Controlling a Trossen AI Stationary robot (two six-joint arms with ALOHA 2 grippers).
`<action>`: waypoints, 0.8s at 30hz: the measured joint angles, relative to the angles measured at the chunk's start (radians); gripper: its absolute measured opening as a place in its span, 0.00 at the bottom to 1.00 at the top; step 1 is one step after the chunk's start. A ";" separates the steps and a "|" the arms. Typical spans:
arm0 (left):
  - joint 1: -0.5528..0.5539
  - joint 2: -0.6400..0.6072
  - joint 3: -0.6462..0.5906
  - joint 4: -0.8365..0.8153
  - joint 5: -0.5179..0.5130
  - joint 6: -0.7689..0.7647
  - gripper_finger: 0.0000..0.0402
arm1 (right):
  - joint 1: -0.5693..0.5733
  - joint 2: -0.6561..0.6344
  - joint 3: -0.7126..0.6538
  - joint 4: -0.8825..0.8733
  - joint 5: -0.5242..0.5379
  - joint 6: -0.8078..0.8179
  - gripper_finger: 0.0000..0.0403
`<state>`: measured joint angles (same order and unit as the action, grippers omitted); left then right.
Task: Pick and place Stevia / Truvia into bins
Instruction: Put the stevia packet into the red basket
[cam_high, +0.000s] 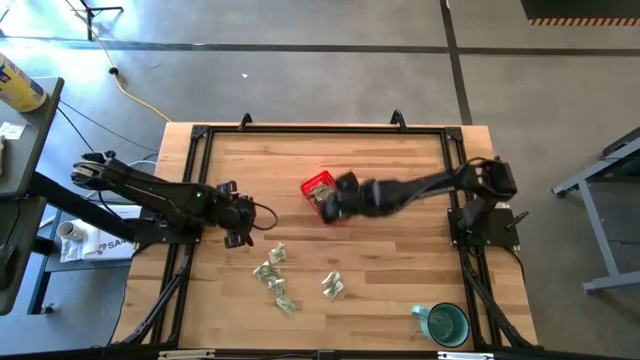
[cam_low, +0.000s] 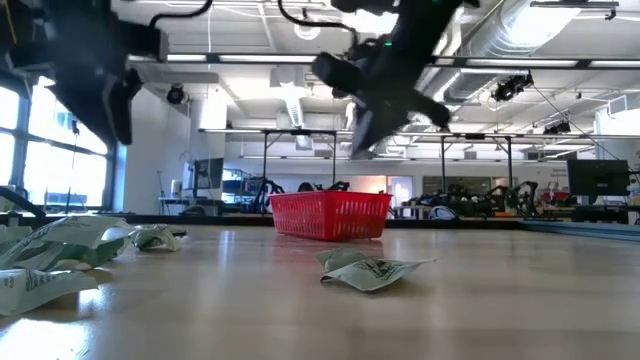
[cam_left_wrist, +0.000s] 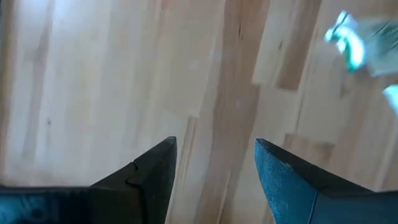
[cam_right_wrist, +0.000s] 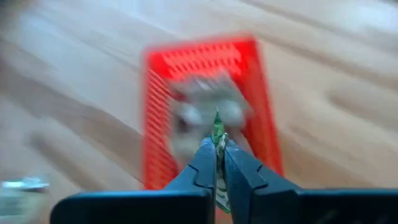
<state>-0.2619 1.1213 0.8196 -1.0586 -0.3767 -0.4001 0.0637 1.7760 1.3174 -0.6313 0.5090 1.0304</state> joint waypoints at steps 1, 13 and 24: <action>0.000 0.000 -0.023 0.015 0.007 -0.005 0.62 | -0.029 -0.001 0.001 0.066 -0.058 -0.059 0.02; 0.000 0.008 -0.180 0.425 0.227 0.095 0.62 | -0.160 0.022 0.002 0.176 -0.304 -0.176 0.60; -0.018 0.209 -0.164 0.686 0.367 0.000 0.62 | 0.026 -0.050 0.003 -0.156 -0.194 -0.083 0.76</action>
<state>-0.2795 1.3299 0.6554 -0.3724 -0.0097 -0.4000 0.0896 1.7260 1.3205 -0.7870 0.3152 0.9479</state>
